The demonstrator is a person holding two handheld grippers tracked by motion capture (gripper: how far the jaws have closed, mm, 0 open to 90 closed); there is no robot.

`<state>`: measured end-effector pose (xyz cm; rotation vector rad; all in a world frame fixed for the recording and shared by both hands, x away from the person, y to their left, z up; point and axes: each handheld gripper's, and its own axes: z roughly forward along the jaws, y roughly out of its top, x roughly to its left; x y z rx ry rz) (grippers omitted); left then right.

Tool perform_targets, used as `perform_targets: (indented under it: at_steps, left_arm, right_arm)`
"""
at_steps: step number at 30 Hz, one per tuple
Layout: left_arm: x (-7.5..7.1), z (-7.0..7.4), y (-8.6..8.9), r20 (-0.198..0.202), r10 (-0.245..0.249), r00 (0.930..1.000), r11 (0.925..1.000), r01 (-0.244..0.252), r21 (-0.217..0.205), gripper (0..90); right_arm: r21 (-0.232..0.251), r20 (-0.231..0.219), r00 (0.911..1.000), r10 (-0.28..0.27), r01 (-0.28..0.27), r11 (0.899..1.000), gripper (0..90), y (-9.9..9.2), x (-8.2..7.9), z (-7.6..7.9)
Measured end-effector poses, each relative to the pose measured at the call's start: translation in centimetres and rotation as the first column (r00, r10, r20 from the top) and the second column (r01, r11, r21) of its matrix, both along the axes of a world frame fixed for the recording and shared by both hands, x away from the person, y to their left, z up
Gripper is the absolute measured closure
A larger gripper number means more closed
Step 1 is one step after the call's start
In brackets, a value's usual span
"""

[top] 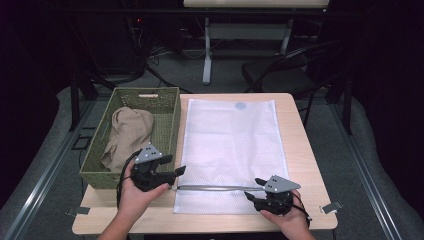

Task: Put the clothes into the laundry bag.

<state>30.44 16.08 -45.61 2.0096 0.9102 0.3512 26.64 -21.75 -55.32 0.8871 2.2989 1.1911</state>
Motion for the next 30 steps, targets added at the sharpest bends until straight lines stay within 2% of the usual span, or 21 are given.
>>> perform_targets:
  at_steps: [2, 7, 8, 13, 17, 21, 22, 23, 27, 29, 30]
  left_arm:
    - [0.6, 0.4, 0.1, 0.005, 0.010, 0.9999, 0.9997, -0.010, 0.025, 37.5]
    - [1.6, 1.0, 0.6, 0.009, 0.026, 0.9996, 0.9987, -0.026, 0.044, 37.2]
    - [2.0, 1.2, 0.8, 0.004, 0.031, 0.9995, 0.9976, -0.031, 0.062, 37.3]
    - [2.9, 1.5, 1.3, -0.017, 0.057, 0.9982, 0.9958, -0.055, 0.073, 37.1]
    - [4.1, 2.1, 2.1, -0.031, 0.114, 0.9930, 0.9863, -0.109, 0.124, 32.6]
    - [4.7, 2.6, 2.6, -0.044, 0.137, 0.9895, 0.9826, -0.131, 0.132, 26.7]
    - [5.0, 2.8, 2.8, -0.039, 0.157, 0.9868, 0.9794, -0.151, 0.134, 26.7]
    - [5.5, 3.2, 3.2, -0.048, 0.174, 0.9835, 0.9762, -0.166, 0.139, 22.7]
    - [6.5, 3.6, 3.6, -0.062, 0.212, 0.9753, 0.9662, -0.200, 0.163, 16.3]
    - [7.2, 3.7, 4.0, -0.081, 0.227, 0.9705, 0.9614, -0.210, 0.177, 16.3]
    - [7.6, 3.8, 4.1, -0.075, 0.240, 0.9679, 0.9567, -0.223, 0.187, 16.3]
  right_arm:
    - [0.007, -0.008, 0.9999, -0.014, 0.014, 1.000, 39.7, -0.1, 0.0, 0.0]
    - [0.023, -0.033, 0.9991, -0.028, 0.029, 0.999, 39.9, -0.3, 0.2, 0.0]
    - [0.023, -0.041, 0.9986, -0.034, 0.035, 0.999, 39.8, -0.3, 0.2, 0.0]
    - [0.011, -0.068, 0.9970, -0.036, 0.037, 0.999, 39.9, -0.3, 0.3, -0.1]
    - [-0.014, -0.090, 0.9952, -0.040, 0.038, 0.999, 38.4, 0.0, 0.3, -0.1]
    - [-0.021, -0.095, 0.9948, -0.038, 0.036, 0.999, 37.9, 0.0, 0.4, -0.2]
    - [-0.021, -0.095, 0.9947, -0.039, 0.037, 0.999, 37.7, 0.0, 0.4, -0.2]
    - [-0.026, -0.094, 0.9945, -0.046, 0.044, 0.999, 35.9, -0.1, 0.4, -0.1]
    - [-0.022, -0.088, 0.9946, -0.054, 0.052, 0.998, 34.1, -0.1, 0.4, -0.1]
    - [-0.024, -0.090, 0.9945, -0.054, 0.052, 0.998, 33.6, -0.2, 0.4, -0.1]
    - [-0.025, -0.089, 0.9945, -0.055, 0.053, 0.998, 33.3, -0.2, 0.4, -0.1]
